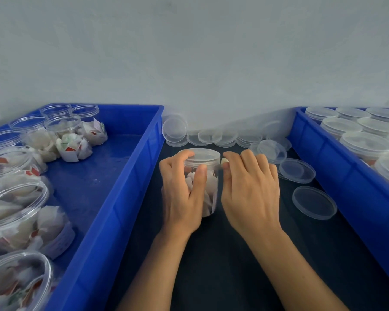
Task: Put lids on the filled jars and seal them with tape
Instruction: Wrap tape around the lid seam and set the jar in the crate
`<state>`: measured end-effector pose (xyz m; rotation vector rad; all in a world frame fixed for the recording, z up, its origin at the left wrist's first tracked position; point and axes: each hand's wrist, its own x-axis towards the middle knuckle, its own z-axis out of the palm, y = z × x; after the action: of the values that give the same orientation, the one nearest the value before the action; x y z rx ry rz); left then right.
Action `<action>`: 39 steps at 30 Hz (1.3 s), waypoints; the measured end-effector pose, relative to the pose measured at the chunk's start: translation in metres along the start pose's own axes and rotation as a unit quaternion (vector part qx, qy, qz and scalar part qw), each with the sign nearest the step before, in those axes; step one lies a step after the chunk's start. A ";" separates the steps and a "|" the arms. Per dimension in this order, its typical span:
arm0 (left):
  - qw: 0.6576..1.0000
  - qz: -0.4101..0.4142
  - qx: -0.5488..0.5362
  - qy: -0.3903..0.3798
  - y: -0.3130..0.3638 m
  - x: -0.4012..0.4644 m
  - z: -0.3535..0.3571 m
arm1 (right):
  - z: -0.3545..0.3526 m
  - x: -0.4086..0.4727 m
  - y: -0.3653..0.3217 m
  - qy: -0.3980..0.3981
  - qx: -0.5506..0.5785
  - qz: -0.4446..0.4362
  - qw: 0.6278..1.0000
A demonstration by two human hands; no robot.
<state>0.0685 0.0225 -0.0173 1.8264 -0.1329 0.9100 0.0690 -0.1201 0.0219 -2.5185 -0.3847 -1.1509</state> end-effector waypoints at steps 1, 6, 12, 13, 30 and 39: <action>1.000 0.004 0.002 -0.001 0.000 0.000 0.000 | 0.000 0.000 0.000 -0.002 -0.001 0.003 1.000; 1.000 0.010 0.007 -0.001 0.000 0.003 -0.001 | 0.000 0.000 -0.001 -0.006 0.000 0.008 1.000; 1.000 -0.002 -0.019 -0.003 0.002 0.005 -0.005 | -0.001 0.000 -0.002 -0.020 -0.012 0.015 1.000; 1.000 -0.006 -0.021 -0.007 0.002 0.005 -0.005 | -0.001 0.000 -0.002 -0.021 -0.014 0.017 1.000; 0.997 -0.056 0.004 -0.044 0.010 0.010 -0.011 | -0.013 0.004 0.009 -0.076 0.135 0.115 0.981; 0.993 -0.079 0.056 -0.071 0.022 0.006 -0.001 | -0.015 0.003 0.017 -0.074 0.158 0.143 0.974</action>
<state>0.0614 0.0154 0.0035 1.9758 -0.0261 0.6892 0.0673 -0.1412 0.0303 -2.2905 -0.2105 -0.7317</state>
